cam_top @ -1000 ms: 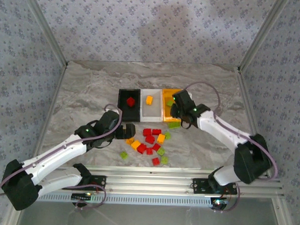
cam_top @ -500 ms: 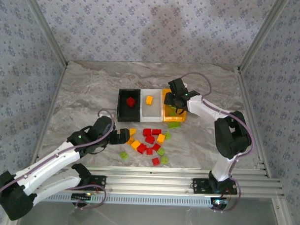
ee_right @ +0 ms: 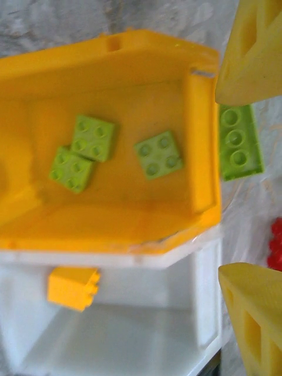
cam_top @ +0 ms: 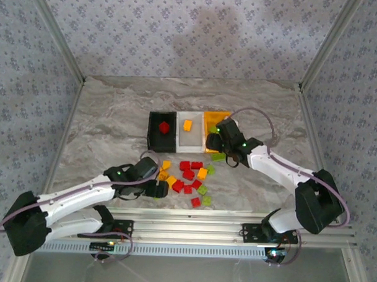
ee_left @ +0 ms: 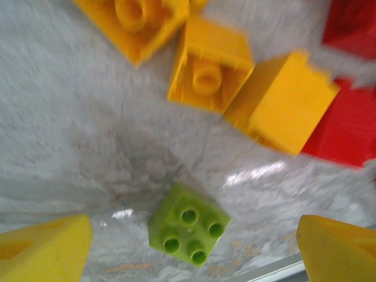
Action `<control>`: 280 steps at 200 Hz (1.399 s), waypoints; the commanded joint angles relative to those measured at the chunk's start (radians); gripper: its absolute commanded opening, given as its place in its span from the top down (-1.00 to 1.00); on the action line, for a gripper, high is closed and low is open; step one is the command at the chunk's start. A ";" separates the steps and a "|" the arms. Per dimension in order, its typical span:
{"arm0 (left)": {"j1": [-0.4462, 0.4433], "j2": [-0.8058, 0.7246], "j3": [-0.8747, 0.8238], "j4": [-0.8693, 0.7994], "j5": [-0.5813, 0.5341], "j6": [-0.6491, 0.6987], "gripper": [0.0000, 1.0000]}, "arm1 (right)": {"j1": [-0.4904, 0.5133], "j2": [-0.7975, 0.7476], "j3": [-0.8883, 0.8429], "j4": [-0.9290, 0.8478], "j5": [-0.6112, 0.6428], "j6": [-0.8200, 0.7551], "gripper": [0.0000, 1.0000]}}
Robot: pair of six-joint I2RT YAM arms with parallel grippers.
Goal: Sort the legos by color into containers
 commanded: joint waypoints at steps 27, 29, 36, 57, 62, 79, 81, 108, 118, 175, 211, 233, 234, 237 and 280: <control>-0.035 0.083 -0.054 0.051 0.045 -0.037 -0.61 | 0.008 -0.133 -0.063 0.005 0.026 0.043 -0.47; -0.035 0.088 -0.053 0.055 0.046 -0.037 -0.60 | 0.007 -0.136 -0.064 0.003 0.028 0.042 -0.47; -0.034 0.103 -0.052 0.068 0.045 -0.034 -0.57 | 0.007 -0.147 -0.064 -0.001 0.032 0.042 -0.47; -0.034 0.148 -0.039 0.095 0.027 -0.016 -0.53 | 0.005 -0.166 -0.062 -0.010 0.038 0.040 -0.47; -0.034 0.159 -0.033 0.099 0.019 -0.010 -0.52 | 0.004 -0.169 -0.062 -0.012 0.038 0.039 -0.47; -0.034 0.194 -0.017 0.115 0.004 0.013 -0.47 | 0.002 -0.175 -0.064 -0.017 0.041 0.038 -0.47; -0.034 0.199 -0.014 0.117 0.003 0.015 -0.45 | 0.002 -0.176 -0.065 -0.018 0.042 0.039 -0.47; -0.034 0.243 0.013 0.129 -0.020 0.045 -0.31 | 0.001 -0.177 -0.072 -0.015 0.039 0.042 -0.47; -0.035 0.253 0.022 0.129 -0.027 0.058 -0.28 | 0.002 -0.178 -0.074 -0.014 0.038 0.042 -0.47; -0.035 0.257 0.030 0.143 -0.056 0.094 0.01 | -0.001 -0.178 -0.084 -0.006 0.038 0.043 -0.48; -0.035 0.239 0.045 0.121 -0.065 0.108 0.15 | -0.004 -0.181 -0.083 -0.011 0.036 0.046 -0.48; -0.034 0.208 0.057 0.091 -0.068 0.104 0.25 | -0.004 -0.192 -0.091 -0.011 0.038 0.050 -0.48; -0.034 0.206 0.057 0.091 -0.068 0.104 0.25 | -0.004 -0.193 -0.092 -0.011 0.038 0.050 -0.48; -0.034 0.200 0.057 0.089 -0.069 0.104 0.26 | -0.005 -0.194 -0.093 -0.011 0.039 0.050 -0.48; -0.034 0.118 0.107 0.003 -0.078 0.095 0.32 | -0.012 -0.222 -0.108 -0.020 0.040 0.055 -0.48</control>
